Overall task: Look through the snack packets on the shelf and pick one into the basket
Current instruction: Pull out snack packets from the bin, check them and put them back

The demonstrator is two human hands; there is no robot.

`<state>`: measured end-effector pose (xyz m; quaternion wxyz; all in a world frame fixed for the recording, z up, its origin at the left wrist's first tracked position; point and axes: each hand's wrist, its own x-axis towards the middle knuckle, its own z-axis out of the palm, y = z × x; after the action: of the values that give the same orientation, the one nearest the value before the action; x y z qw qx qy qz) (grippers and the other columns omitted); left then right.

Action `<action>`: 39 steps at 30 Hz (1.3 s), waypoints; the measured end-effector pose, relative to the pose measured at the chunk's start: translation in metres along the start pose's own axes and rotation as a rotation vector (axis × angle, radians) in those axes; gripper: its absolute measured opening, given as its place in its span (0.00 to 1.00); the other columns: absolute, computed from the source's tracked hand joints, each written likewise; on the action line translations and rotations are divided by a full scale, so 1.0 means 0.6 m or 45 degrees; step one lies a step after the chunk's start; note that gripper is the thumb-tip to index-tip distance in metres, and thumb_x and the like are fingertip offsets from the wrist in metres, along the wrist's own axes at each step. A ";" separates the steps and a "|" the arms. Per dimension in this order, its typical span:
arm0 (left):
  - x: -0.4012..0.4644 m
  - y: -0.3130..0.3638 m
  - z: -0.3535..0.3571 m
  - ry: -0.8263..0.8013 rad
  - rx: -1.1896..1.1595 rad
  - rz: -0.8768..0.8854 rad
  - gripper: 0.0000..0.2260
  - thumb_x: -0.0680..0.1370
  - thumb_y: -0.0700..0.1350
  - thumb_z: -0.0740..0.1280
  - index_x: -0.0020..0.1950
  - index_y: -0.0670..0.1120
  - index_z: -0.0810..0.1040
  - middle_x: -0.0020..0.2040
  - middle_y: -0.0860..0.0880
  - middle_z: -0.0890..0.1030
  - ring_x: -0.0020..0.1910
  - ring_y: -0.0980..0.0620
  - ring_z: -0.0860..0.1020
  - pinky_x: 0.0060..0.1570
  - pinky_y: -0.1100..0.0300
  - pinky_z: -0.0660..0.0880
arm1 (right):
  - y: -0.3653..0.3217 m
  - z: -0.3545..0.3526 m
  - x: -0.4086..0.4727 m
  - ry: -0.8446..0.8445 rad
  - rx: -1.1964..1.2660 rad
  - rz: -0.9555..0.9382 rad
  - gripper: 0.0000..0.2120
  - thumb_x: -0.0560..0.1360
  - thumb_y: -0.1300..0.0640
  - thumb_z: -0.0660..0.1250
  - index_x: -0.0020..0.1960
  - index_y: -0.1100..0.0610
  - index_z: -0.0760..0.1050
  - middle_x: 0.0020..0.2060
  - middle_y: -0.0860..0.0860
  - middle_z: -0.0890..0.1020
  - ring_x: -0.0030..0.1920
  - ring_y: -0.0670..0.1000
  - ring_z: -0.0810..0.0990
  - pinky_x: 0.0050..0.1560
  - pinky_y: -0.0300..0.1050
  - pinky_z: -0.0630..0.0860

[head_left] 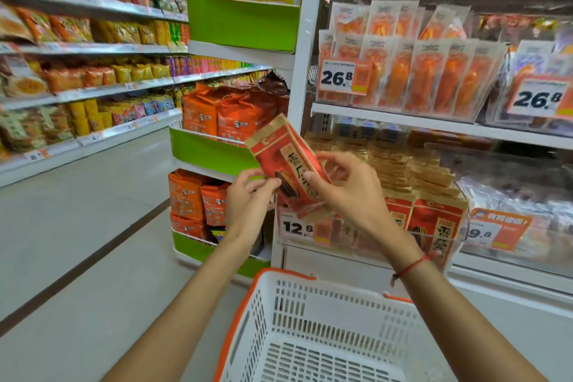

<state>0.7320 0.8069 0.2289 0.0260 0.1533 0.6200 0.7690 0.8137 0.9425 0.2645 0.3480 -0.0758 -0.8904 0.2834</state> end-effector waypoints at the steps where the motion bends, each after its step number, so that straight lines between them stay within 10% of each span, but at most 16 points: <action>1: 0.015 0.013 0.005 -0.025 0.007 0.003 0.07 0.78 0.39 0.68 0.52 0.48 0.73 0.49 0.47 0.82 0.47 0.56 0.81 0.41 0.63 0.79 | -0.006 -0.004 0.018 0.008 -0.025 -0.013 0.20 0.73 0.45 0.70 0.63 0.50 0.78 0.48 0.46 0.79 0.46 0.46 0.78 0.49 0.50 0.79; 6: 0.081 0.044 0.027 -0.202 0.024 -0.024 0.18 0.81 0.40 0.65 0.70 0.44 0.68 0.62 0.47 0.77 0.57 0.52 0.78 0.49 0.62 0.79 | -0.029 -0.015 0.103 0.079 -0.149 -0.139 0.18 0.73 0.47 0.70 0.62 0.50 0.78 0.48 0.50 0.78 0.51 0.52 0.77 0.53 0.53 0.74; 12: 0.132 0.035 0.033 -0.200 0.060 0.016 0.12 0.81 0.44 0.64 0.65 0.48 0.73 0.55 0.56 0.80 0.62 0.55 0.76 0.64 0.57 0.71 | -0.018 -0.004 0.160 0.010 -0.353 -0.254 0.18 0.74 0.47 0.70 0.63 0.48 0.76 0.48 0.50 0.77 0.51 0.52 0.73 0.51 0.49 0.69; 25: 0.160 0.017 0.000 -0.121 0.366 0.328 0.08 0.79 0.45 0.68 0.46 0.58 0.73 0.44 0.62 0.77 0.39 0.80 0.73 0.38 0.84 0.65 | 0.042 0.007 0.192 -0.259 -0.233 -0.011 0.15 0.68 0.44 0.76 0.51 0.48 0.78 0.39 0.42 0.82 0.42 0.44 0.81 0.43 0.43 0.76; 39: 0.186 -0.016 0.014 -0.204 0.747 0.401 0.08 0.78 0.52 0.68 0.56 0.55 0.77 0.45 0.64 0.77 0.49 0.64 0.76 0.49 0.67 0.70 | 0.068 0.004 0.199 -0.561 -0.462 0.122 0.20 0.67 0.40 0.75 0.49 0.53 0.76 0.44 0.46 0.83 0.47 0.49 0.81 0.57 0.55 0.76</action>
<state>0.6268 0.8427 0.2438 -0.0898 0.3080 0.7795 0.5380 0.7206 1.0147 0.3092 0.1133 -0.1156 -0.9761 0.1452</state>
